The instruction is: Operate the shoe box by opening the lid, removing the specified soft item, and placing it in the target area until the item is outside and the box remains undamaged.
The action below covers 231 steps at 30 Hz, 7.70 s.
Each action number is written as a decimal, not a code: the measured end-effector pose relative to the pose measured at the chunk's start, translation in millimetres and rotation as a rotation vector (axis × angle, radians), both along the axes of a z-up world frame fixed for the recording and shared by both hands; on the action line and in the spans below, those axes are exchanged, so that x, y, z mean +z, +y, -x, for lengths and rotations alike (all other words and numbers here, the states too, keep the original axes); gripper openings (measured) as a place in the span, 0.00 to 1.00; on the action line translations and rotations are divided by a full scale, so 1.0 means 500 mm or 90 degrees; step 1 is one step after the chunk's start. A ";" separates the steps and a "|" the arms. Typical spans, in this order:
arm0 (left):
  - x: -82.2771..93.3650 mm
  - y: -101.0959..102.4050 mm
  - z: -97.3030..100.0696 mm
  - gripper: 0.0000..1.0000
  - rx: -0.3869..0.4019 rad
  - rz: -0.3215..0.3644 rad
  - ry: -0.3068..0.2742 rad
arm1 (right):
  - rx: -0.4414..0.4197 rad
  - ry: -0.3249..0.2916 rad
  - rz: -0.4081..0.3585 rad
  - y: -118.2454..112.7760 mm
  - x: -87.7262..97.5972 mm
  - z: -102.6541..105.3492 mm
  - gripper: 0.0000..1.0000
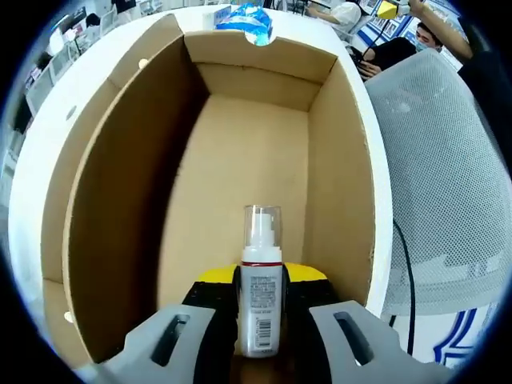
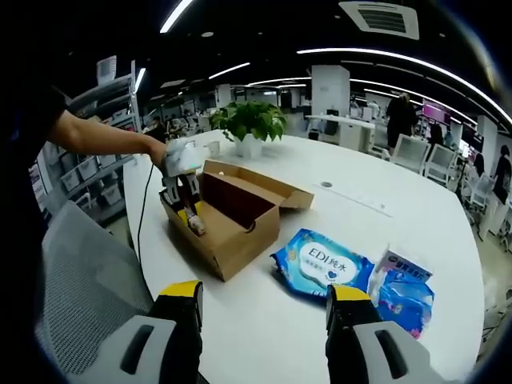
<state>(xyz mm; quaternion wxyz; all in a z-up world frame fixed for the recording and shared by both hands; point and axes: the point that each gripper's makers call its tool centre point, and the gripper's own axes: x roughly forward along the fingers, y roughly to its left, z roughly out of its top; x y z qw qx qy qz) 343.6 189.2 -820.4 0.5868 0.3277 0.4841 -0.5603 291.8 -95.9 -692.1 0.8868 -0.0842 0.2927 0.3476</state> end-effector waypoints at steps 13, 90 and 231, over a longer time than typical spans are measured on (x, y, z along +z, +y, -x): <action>0.059 -0.041 -0.009 0.19 0.011 0.079 -0.048 | 0.038 -0.024 -0.006 0.032 0.007 -0.003 0.56; 0.270 -0.298 0.171 0.19 -0.223 0.282 -0.045 | 0.281 -0.114 -0.045 0.257 0.056 0.056 0.22; 0.362 -0.109 -0.010 1.00 0.259 0.435 -0.244 | 0.361 -0.052 0.302 0.059 0.056 -0.333 0.14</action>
